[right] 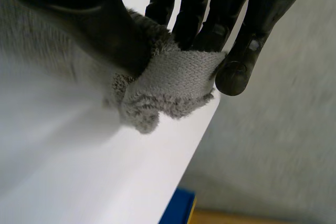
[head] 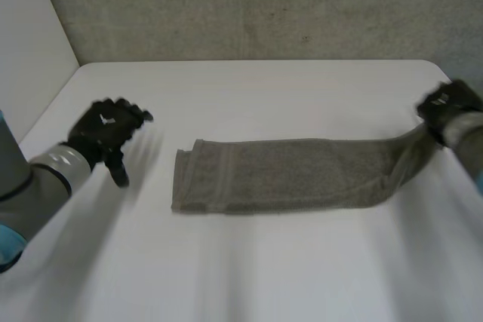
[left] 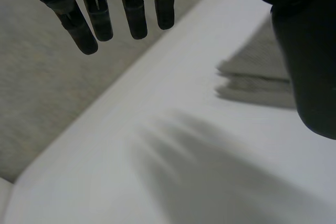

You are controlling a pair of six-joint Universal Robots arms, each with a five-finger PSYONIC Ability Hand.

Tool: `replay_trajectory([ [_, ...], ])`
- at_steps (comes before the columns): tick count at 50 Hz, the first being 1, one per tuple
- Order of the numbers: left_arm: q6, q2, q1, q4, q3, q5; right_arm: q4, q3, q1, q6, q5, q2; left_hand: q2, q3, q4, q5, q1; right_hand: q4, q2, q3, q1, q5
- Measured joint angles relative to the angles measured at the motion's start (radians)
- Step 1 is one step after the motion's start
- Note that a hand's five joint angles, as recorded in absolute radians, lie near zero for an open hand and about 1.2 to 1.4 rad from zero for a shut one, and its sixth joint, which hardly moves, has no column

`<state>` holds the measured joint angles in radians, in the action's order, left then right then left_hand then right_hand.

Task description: Fold the towel.

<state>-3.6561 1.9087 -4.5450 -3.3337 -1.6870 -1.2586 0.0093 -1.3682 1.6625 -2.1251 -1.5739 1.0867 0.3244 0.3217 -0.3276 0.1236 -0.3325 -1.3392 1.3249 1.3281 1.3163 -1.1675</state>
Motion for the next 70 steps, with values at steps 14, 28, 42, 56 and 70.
replay_trajectory([
  [14,0.206,-0.089,-0.013,-0.002,0.078,0.002,-0.049,0.157,0.631,-0.268,0.042,-0.122,0.000,0.000,0.000,0.000,0.000,0.303,-0.302,-0.290,-0.286,0.314],
  [28,0.239,-0.051,0.032,-0.027,0.072,0.001,-0.045,0.091,0.661,-0.253,0.085,-0.156,0.000,0.000,0.000,0.000,0.000,1.089,-1.081,-1.079,-1.083,1.108],
  [42,0.237,-0.019,0.205,-0.059,0.081,0.011,-0.055,-0.124,0.449,-0.299,0.121,0.040,0.001,0.000,0.000,0.004,0.000,1.089,-1.081,-1.079,-1.083,1.108],
  [56,0.236,-0.005,0.251,-0.090,0.087,0.008,-0.072,-0.131,0.410,-0.427,0.293,0.072,0.001,0.000,0.000,0.009,0.000,1.063,-1.048,-1.056,-1.042,1.074],
  [70,0.238,-0.083,0.081,-0.078,0.021,0.011,-0.055,0.176,0.691,-0.337,0.290,-0.210,0.001,0.000,0.000,0.009,0.000,0.499,-0.485,-0.491,-0.479,0.504],
])
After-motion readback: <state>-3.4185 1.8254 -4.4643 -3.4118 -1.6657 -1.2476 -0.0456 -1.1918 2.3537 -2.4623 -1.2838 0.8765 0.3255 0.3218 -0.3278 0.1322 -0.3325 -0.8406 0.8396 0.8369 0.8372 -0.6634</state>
